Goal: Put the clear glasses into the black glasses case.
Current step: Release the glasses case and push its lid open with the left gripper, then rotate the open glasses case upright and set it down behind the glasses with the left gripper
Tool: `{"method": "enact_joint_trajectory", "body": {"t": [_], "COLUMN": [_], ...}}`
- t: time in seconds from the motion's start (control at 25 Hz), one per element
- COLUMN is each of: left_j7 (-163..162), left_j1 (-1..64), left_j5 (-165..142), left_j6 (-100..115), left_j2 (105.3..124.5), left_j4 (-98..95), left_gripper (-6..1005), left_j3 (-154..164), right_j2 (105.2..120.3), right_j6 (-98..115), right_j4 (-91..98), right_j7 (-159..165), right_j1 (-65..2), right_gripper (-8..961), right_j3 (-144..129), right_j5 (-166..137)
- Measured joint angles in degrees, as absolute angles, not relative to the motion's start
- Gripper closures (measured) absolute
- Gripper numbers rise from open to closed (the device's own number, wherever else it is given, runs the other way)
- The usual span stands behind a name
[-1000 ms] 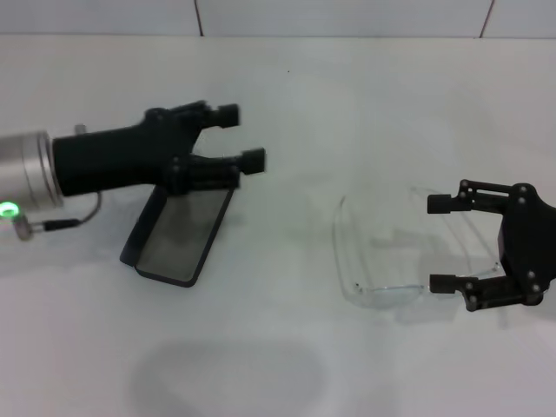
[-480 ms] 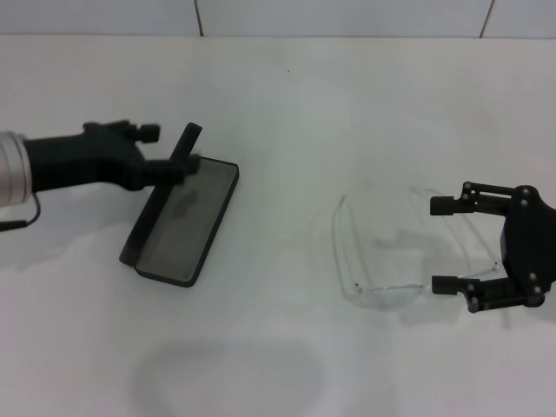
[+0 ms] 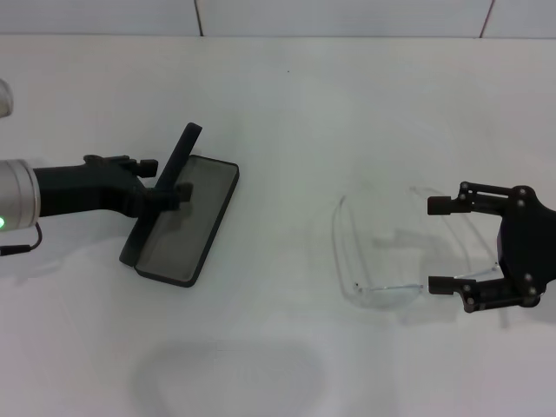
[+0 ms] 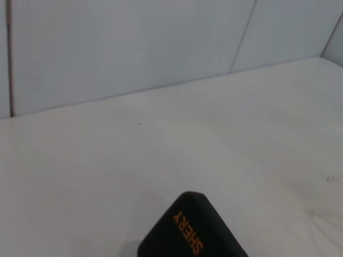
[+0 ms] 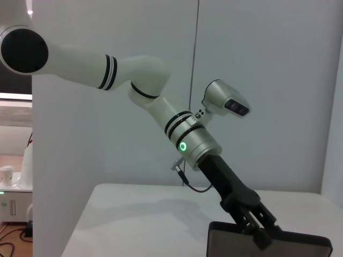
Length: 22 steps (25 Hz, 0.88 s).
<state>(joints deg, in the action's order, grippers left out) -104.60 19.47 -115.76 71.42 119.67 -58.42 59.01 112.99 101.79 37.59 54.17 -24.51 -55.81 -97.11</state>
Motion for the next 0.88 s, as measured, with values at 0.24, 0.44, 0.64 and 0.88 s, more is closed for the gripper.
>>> {"method": "enact_joint_trajectory", "body": {"t": [0.24, 0.44, 0.64, 0.88], "left_j7": [-105.4, -106.1, -106.1, -105.2], "left_j1": [19.6, 19.6, 19.6, 19.9], "left_j5": [-117.2, -117.8, -117.8, -117.9], "left_j6": [71.2, 71.3, 71.3, 71.4], "left_j2": [119.64, 119.41, 119.35, 119.06], "left_j4": [-58.6, -58.7, -58.7, -59.3], "left_gripper": [198, 305, 401, 497], "left_j3": [59.3, 59.2, 58.9, 58.7], "right_j2": [113.02, 113.07, 113.46, 113.75], "right_j6": [101.9, 102.1, 102.1, 102.2], "right_j4": [37.4, 37.3, 37.5, 37.7], "right_j7": [54.2, 54.1, 54.1, 53.7], "right_j1": [-24.5, -24.4, -24.1, -24.0], "right_gripper": [113, 113, 112, 113], "right_j3": [-55.8, -55.8, -55.8, -55.9], "right_j5": [-97.1, -97.1, -97.1, -97.1]}}
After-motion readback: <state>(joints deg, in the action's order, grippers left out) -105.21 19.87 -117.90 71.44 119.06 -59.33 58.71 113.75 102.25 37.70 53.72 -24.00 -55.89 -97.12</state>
